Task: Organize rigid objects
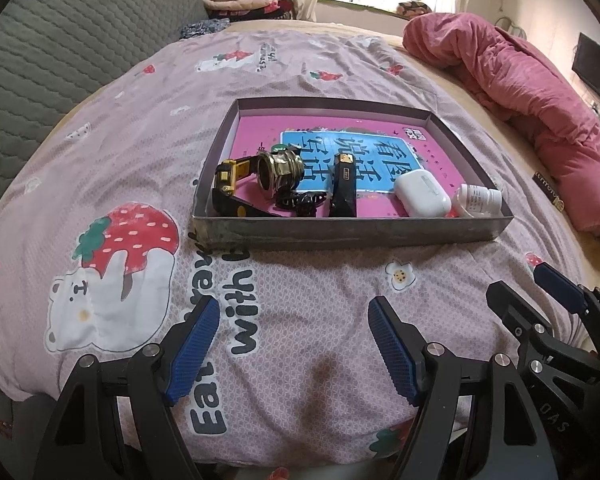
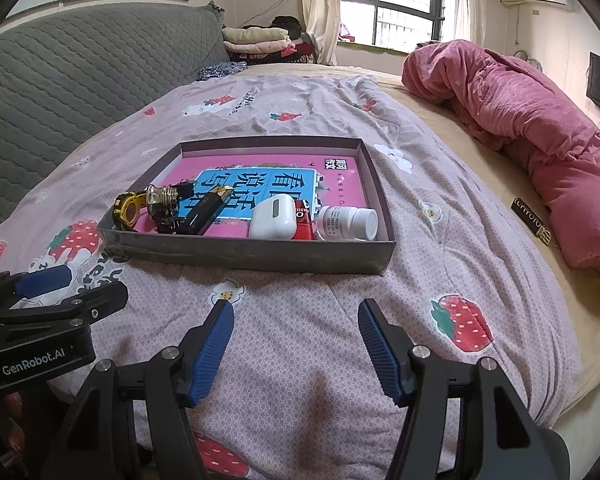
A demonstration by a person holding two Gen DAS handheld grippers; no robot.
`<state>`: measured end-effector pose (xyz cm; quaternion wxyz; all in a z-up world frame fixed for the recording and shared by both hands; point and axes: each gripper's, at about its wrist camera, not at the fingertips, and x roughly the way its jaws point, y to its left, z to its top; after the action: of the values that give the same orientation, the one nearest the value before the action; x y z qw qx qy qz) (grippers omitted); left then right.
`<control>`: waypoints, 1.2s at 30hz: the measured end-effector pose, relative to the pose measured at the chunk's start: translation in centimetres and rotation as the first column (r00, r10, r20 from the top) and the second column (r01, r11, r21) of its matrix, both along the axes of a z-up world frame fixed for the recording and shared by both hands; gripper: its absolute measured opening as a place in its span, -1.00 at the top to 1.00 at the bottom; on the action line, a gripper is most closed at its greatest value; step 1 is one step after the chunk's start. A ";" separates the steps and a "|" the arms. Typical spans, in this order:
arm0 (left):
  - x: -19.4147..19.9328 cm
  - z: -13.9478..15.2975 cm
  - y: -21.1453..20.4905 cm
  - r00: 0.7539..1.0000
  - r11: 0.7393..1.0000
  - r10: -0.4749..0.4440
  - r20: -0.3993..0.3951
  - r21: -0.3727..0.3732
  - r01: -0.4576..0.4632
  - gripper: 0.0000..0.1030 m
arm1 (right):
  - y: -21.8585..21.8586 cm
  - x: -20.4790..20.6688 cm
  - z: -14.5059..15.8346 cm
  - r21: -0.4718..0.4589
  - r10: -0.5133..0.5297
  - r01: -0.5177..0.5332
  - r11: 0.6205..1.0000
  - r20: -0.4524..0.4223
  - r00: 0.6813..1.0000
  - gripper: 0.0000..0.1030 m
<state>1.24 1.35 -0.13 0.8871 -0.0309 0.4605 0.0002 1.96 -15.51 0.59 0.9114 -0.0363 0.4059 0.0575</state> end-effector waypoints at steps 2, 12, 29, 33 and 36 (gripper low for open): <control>0.1 -0.1 0.0 1.000 1.000 0.000 -0.004 0.001 0.000 -0.51 | -0.1 0.1 -0.1 0.004 -0.003 0.003 1.000 -0.002 1.000 -0.24; 0.2 -0.5 -0.1 1.000 1.000 -0.002 -0.013 0.001 0.002 -0.51 | -0.3 0.3 -0.4 -0.003 -0.017 0.017 1.000 -0.007 1.000 -0.24; 0.3 -0.8 0.1 1.000 1.000 0.004 -0.028 0.000 -0.004 -0.51 | -0.1 0.2 -0.5 -0.009 -0.005 0.005 1.000 -0.005 1.000 -0.24; 0.3 -0.8 0.1 1.000 1.000 0.004 -0.028 0.001 -0.004 -0.51 | -0.1 0.3 -0.5 -0.007 -0.007 0.007 1.000 -0.005 1.000 -0.24; 0.4 -0.8 0.0 1.000 1.000 0.003 -0.025 0.004 -0.003 -0.51 | -0.2 0.2 -0.5 -0.006 -0.005 0.005 1.000 -0.006 1.000 -0.24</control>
<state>1.59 1.39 -0.95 0.8813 -0.0299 0.4716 0.0027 2.21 -15.66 0.04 0.9101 -0.0380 0.4090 0.0540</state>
